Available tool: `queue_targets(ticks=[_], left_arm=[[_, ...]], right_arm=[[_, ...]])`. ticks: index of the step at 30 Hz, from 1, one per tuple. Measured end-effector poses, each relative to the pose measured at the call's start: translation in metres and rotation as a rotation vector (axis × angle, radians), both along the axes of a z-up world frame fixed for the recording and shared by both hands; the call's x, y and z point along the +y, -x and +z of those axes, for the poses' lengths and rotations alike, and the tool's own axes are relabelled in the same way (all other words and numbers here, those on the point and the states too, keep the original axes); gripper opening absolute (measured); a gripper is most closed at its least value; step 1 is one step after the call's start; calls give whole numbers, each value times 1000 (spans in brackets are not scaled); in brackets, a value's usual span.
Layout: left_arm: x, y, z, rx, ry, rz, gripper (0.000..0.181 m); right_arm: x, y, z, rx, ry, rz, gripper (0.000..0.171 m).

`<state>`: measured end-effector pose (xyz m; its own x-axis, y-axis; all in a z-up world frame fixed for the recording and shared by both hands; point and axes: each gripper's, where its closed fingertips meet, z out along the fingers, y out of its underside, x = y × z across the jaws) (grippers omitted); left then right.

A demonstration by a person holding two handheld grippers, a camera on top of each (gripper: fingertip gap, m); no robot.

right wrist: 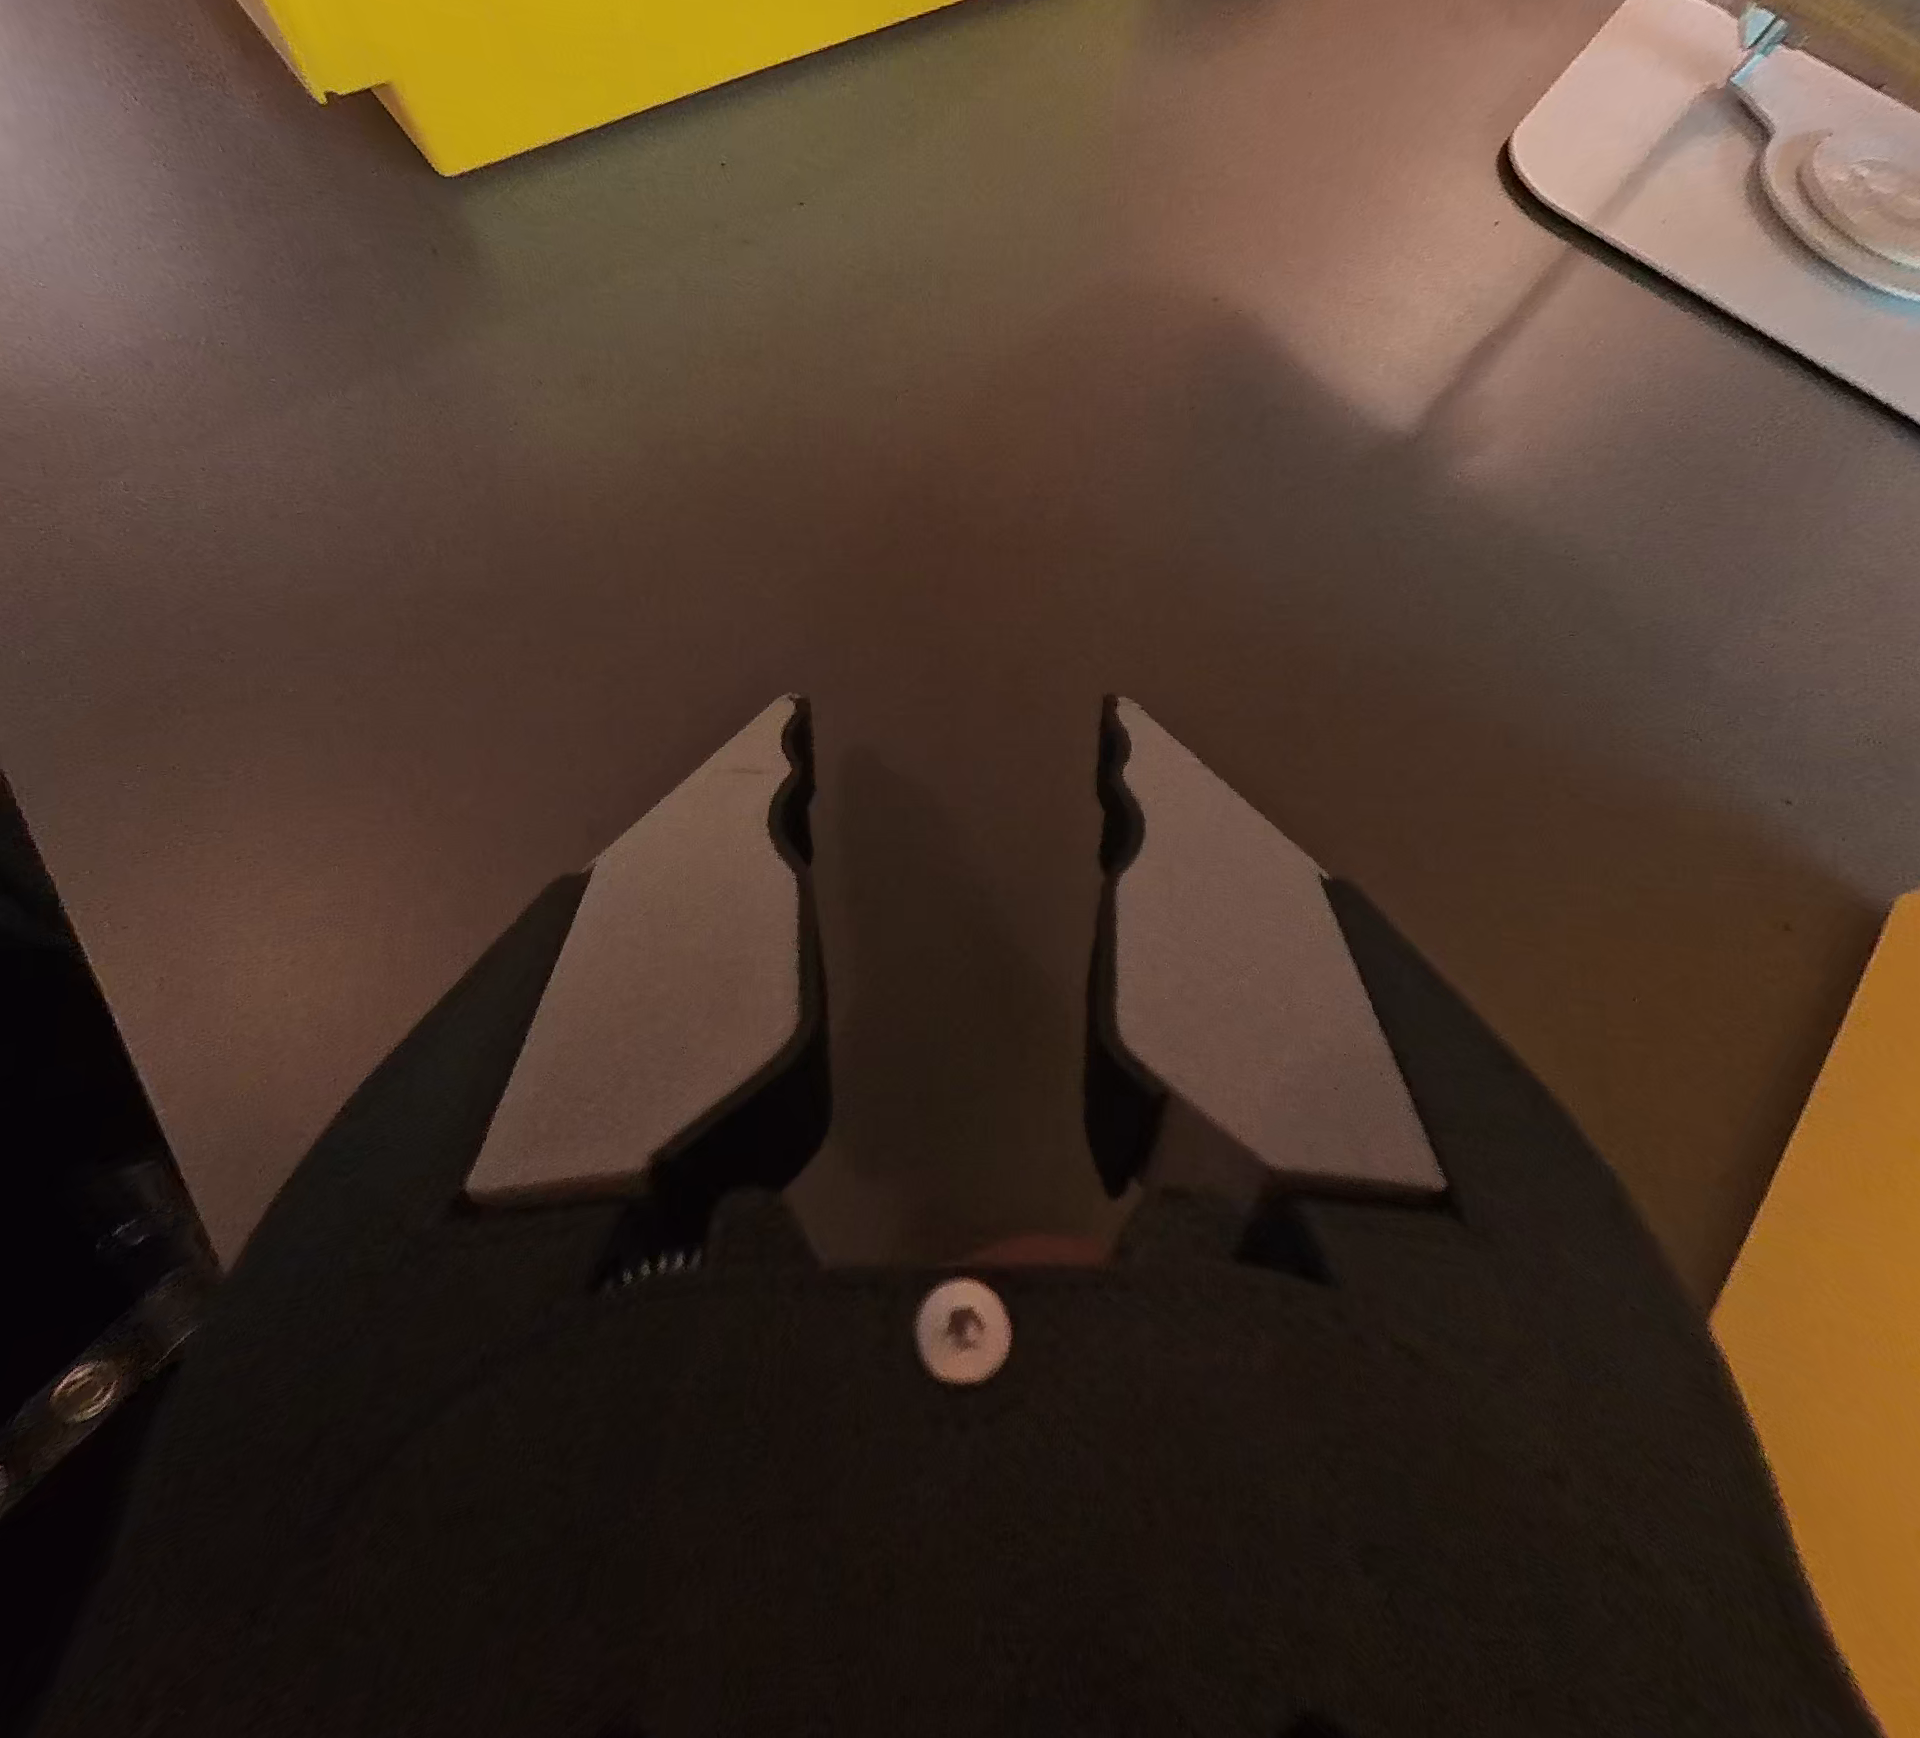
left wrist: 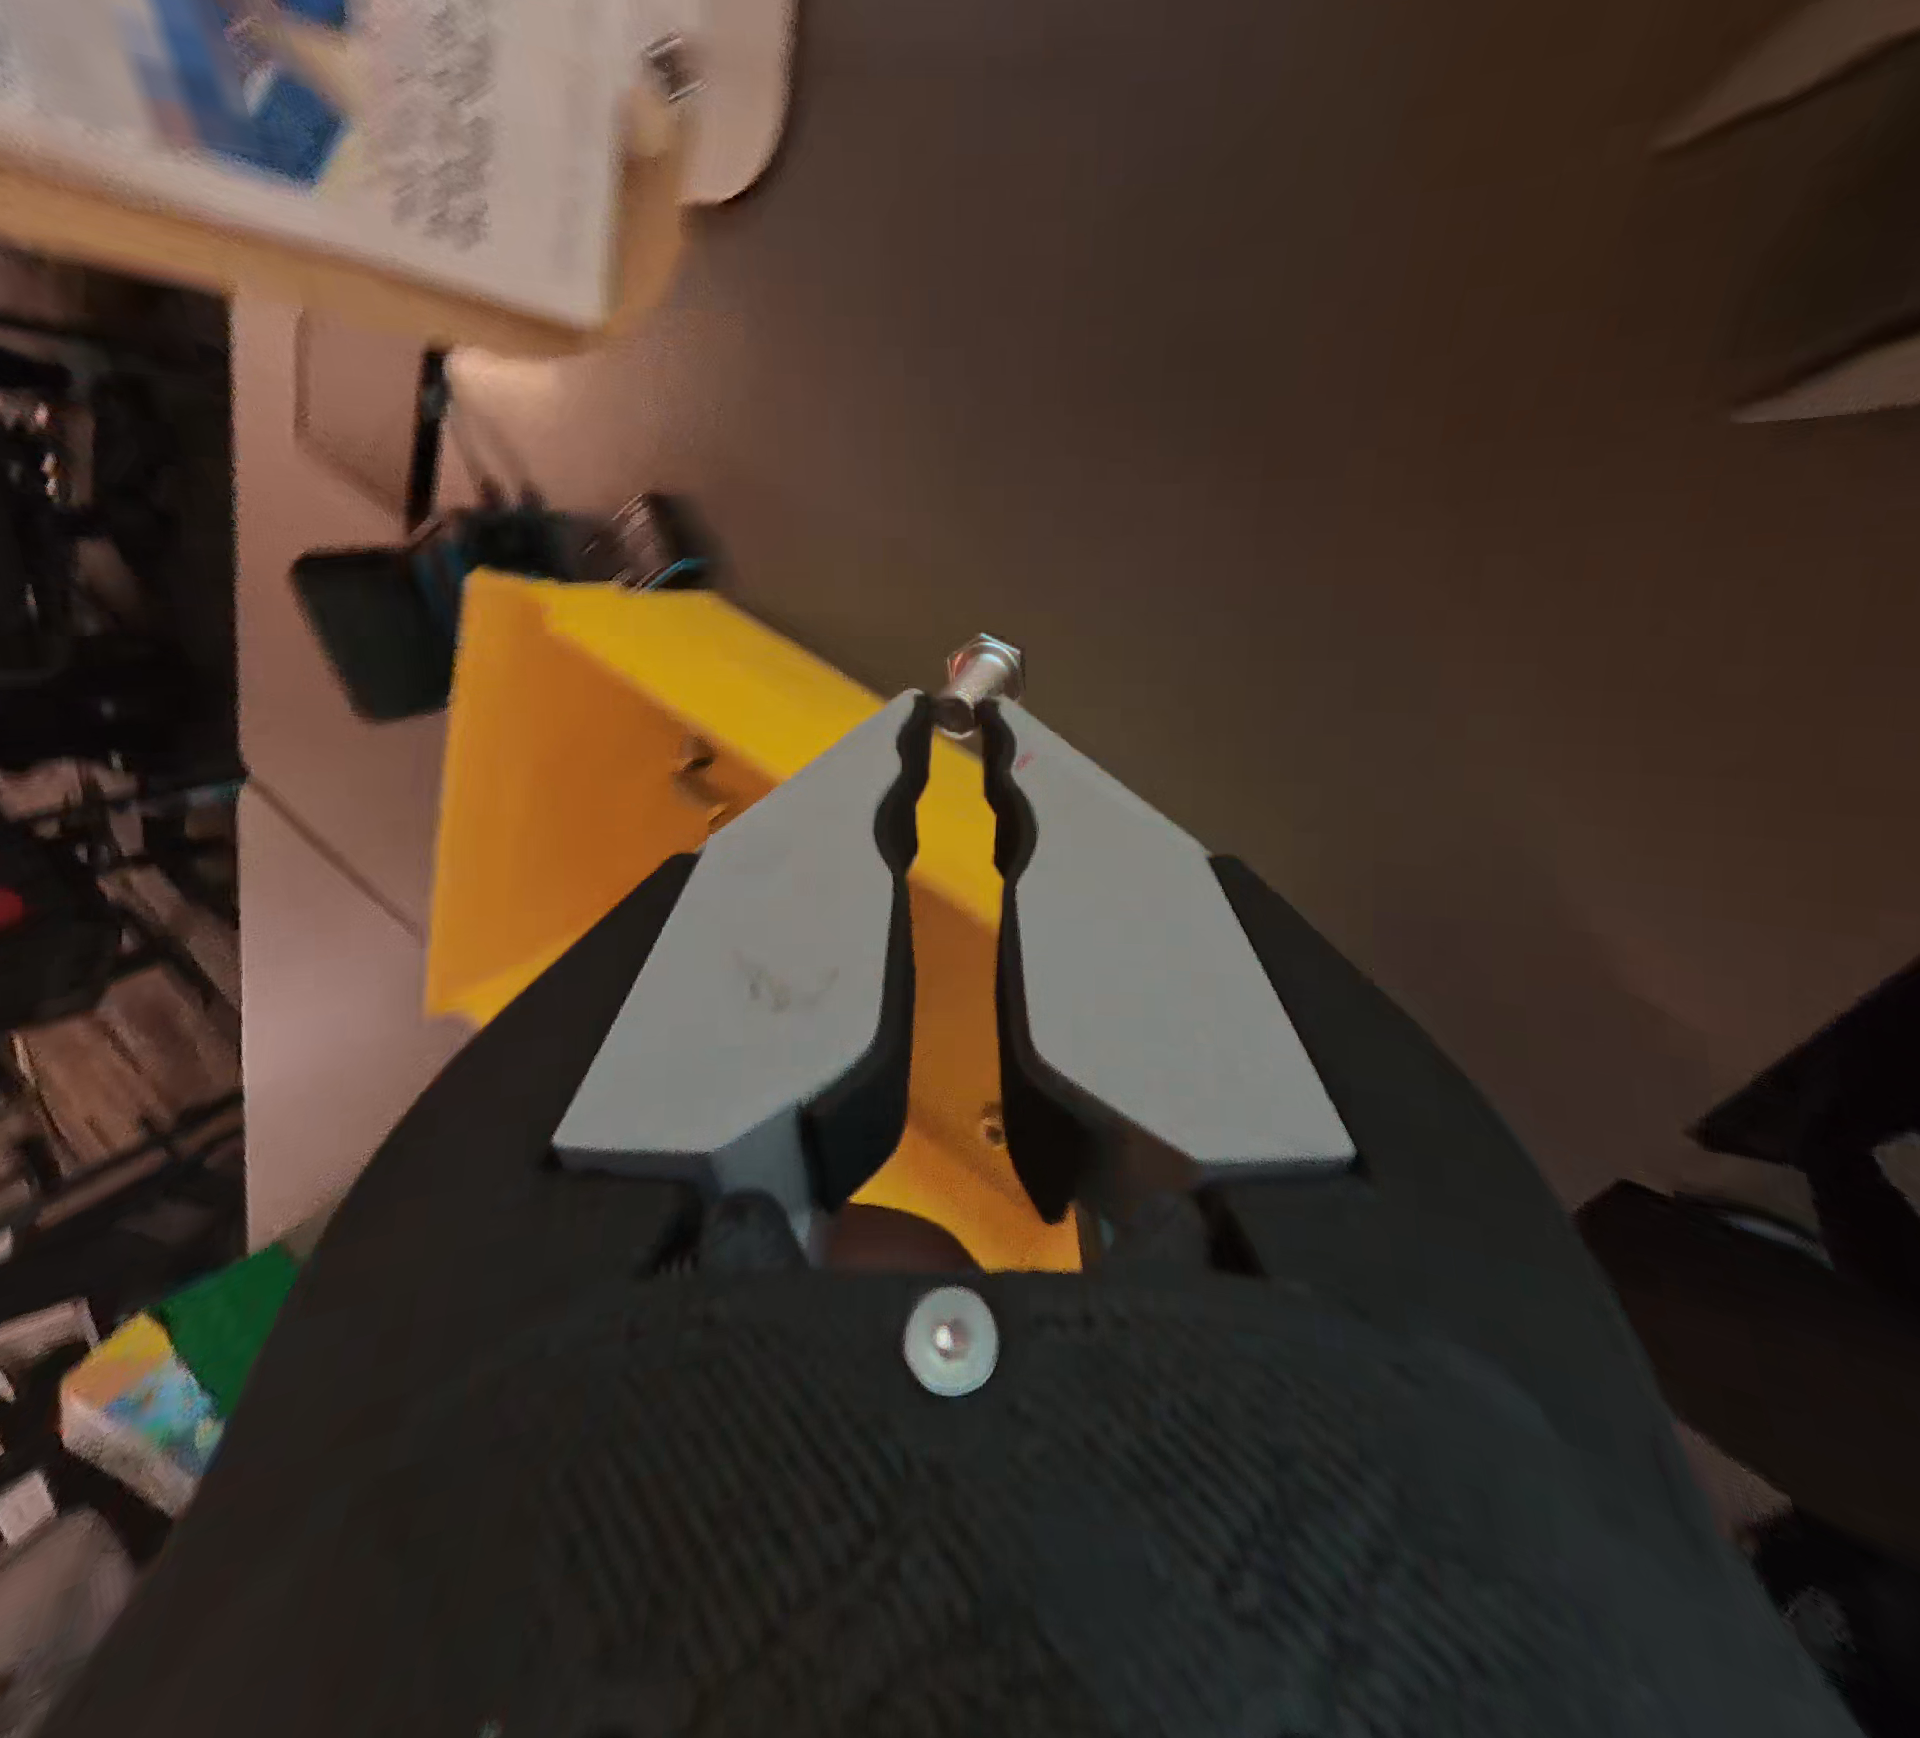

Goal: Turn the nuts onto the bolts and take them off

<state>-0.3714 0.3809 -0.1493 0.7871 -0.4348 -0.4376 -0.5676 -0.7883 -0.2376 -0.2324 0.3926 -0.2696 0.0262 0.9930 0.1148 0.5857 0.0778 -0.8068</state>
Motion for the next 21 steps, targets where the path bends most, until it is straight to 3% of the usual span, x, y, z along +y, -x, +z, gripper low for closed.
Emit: queue_targets(ticks=[8, 21], left_arm=[[-8, -78, -57, -36, 77, -162, 7], [-13, -74, -112, -56, 171, -143, 8]], right_arm=[[3, -4, 6, 36, -13, -14, 51], [1, -5, 6, 39, -23, -7, 51]])
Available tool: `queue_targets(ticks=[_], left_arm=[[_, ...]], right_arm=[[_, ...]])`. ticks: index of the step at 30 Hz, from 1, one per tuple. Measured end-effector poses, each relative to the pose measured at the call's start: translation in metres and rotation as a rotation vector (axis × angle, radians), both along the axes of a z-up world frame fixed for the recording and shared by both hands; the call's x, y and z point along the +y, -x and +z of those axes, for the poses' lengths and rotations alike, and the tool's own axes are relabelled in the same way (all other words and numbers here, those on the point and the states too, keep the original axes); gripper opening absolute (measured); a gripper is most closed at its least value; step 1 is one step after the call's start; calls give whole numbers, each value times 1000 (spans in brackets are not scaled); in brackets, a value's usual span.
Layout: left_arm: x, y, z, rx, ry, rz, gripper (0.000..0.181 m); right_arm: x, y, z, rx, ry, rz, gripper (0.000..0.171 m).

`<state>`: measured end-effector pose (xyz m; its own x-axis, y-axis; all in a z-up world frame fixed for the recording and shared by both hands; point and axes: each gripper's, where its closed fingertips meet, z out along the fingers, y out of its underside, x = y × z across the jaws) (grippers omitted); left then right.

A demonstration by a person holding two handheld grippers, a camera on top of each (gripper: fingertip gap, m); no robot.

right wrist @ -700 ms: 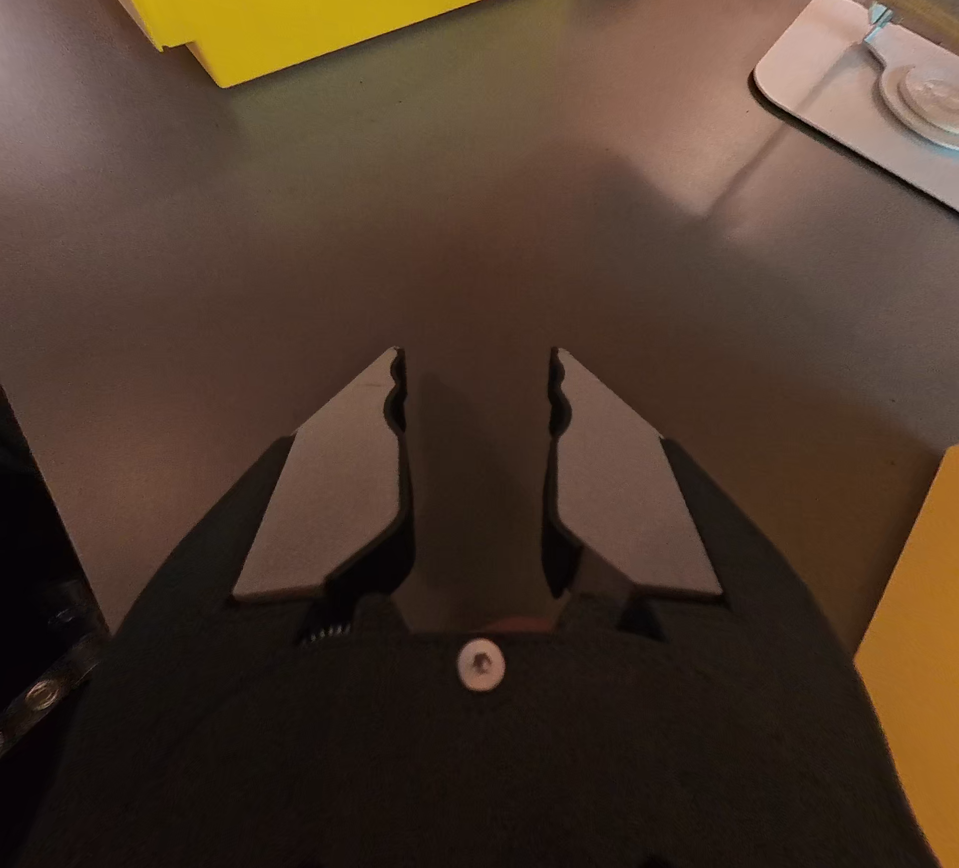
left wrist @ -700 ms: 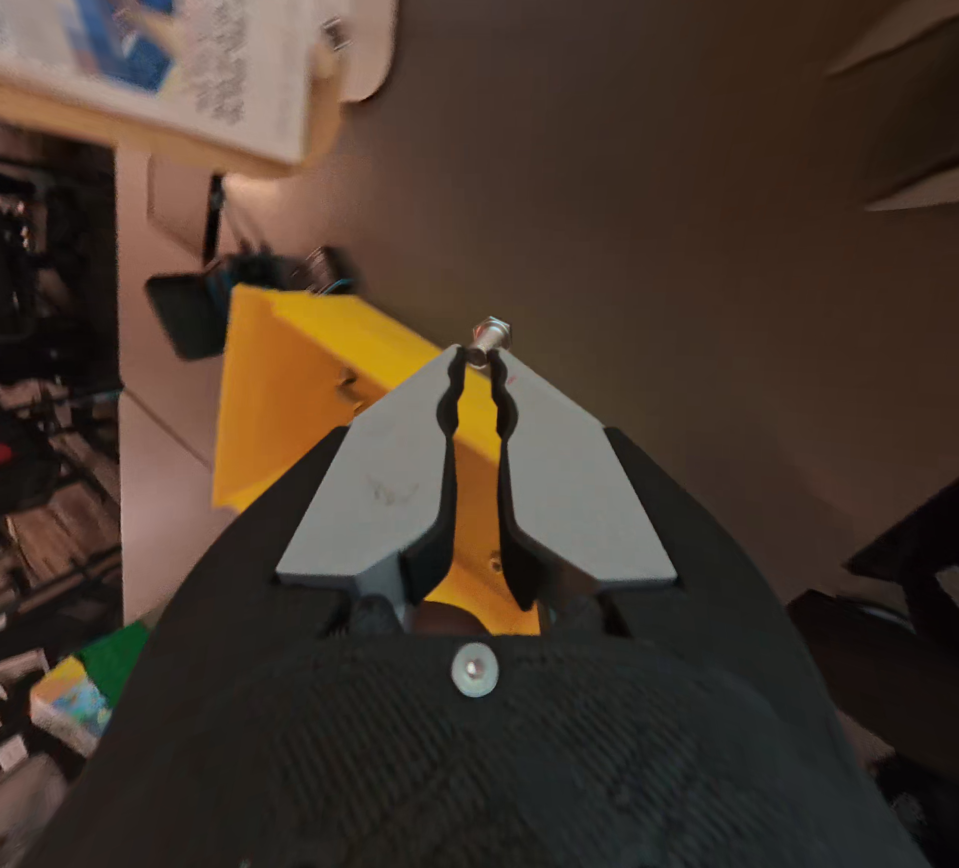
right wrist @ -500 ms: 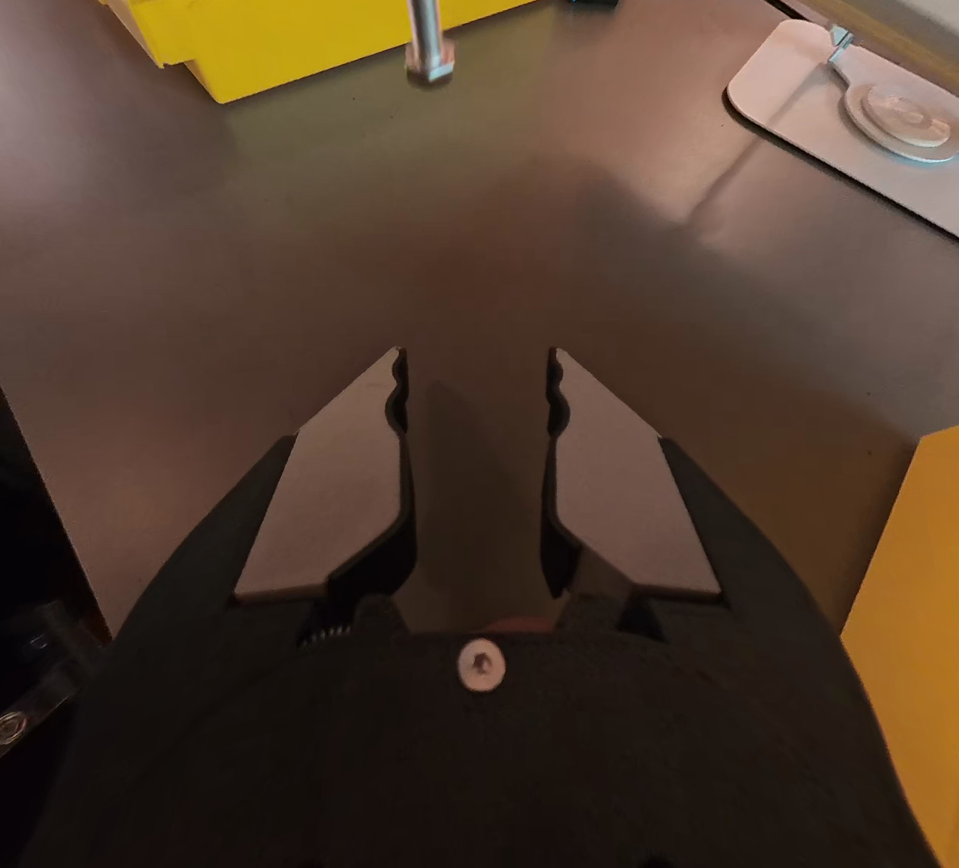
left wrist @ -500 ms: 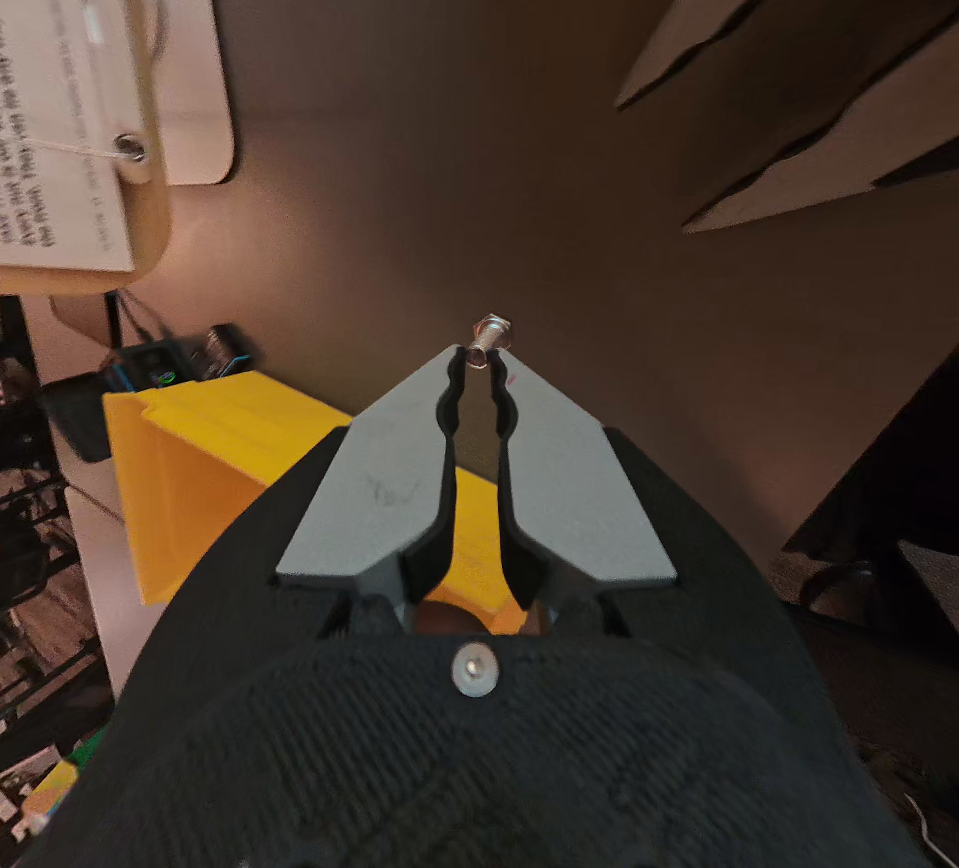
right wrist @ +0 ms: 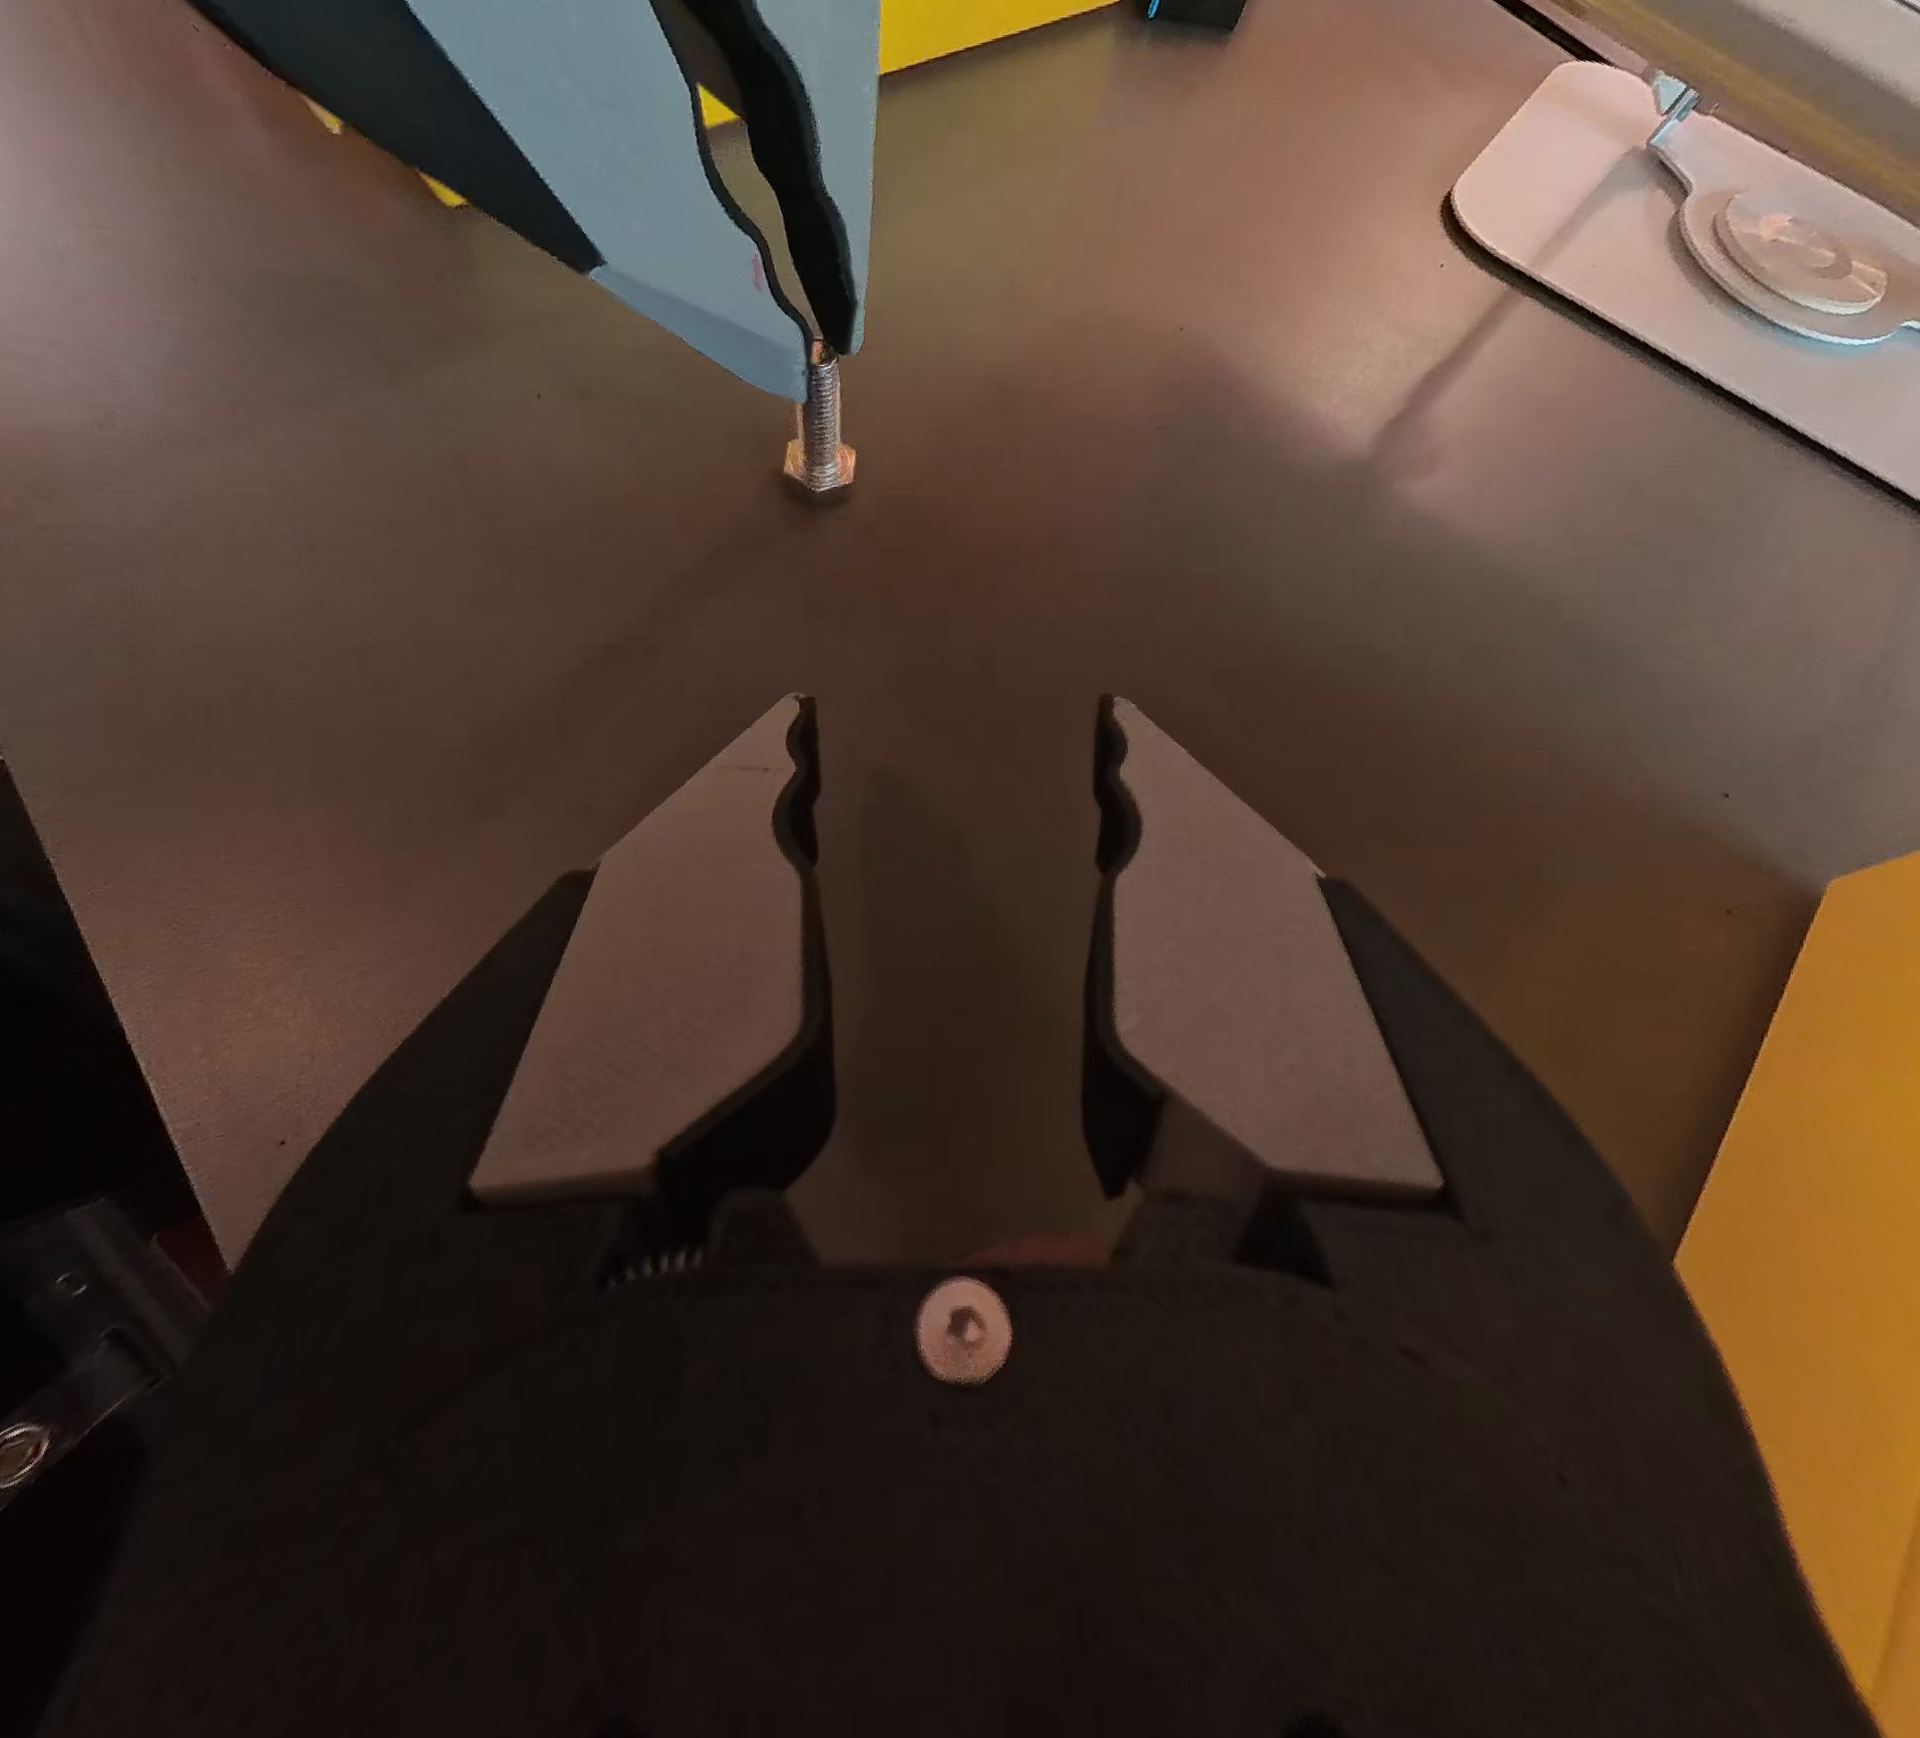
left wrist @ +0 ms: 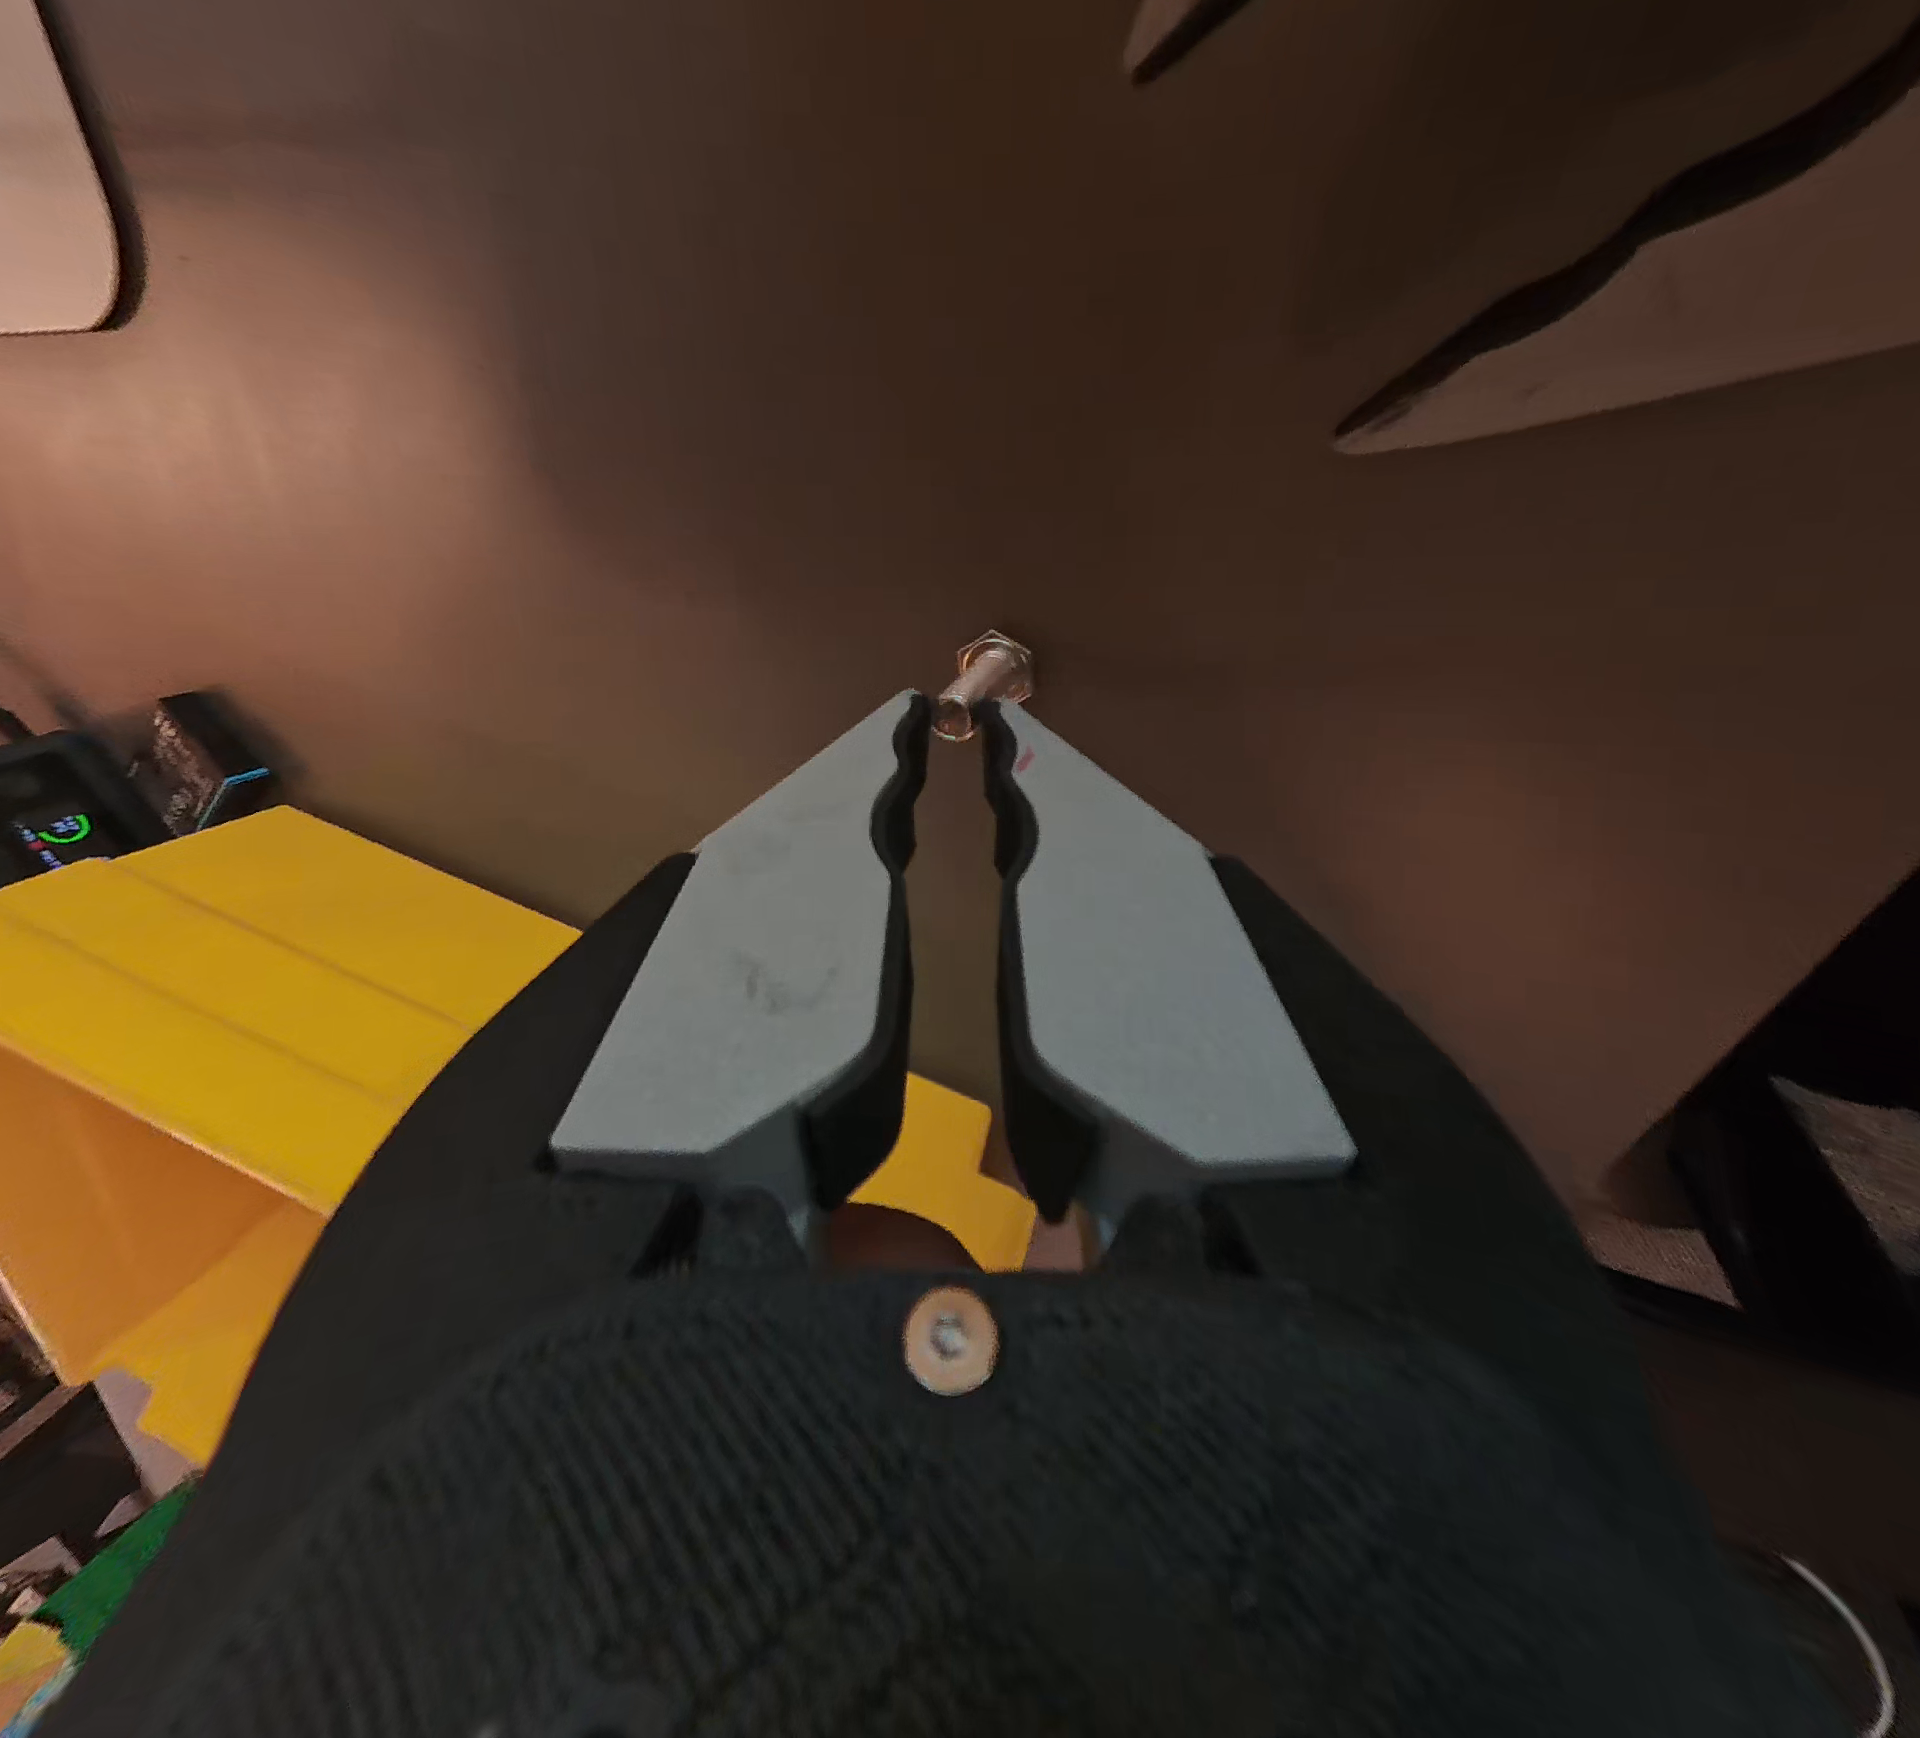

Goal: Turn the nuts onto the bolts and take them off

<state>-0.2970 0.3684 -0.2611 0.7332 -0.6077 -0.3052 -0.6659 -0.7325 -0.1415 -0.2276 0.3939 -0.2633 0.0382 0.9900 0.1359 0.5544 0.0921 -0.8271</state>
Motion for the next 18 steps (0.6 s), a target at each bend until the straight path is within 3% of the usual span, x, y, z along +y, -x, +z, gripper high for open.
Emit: queue_targets(ticks=[5, 9, 13, 18], left_arm=[[0, 6, 14, -32, -25, 39, 29], [-4, 28, 62, -40, -116, 88, 30], [-25, 68, 106, -30, -172, 181, 30], [-63, 138, 111, 72, -158, 351, 33]], right_arm=[[0, 0, 0, 0, -2, 0, 51], [0, 0, 0, 1, -6, 1, 51], [-1, 0, 0, -3, -14, 5, 51], [-1, 0, -1, -6, -39, 2, 51]])
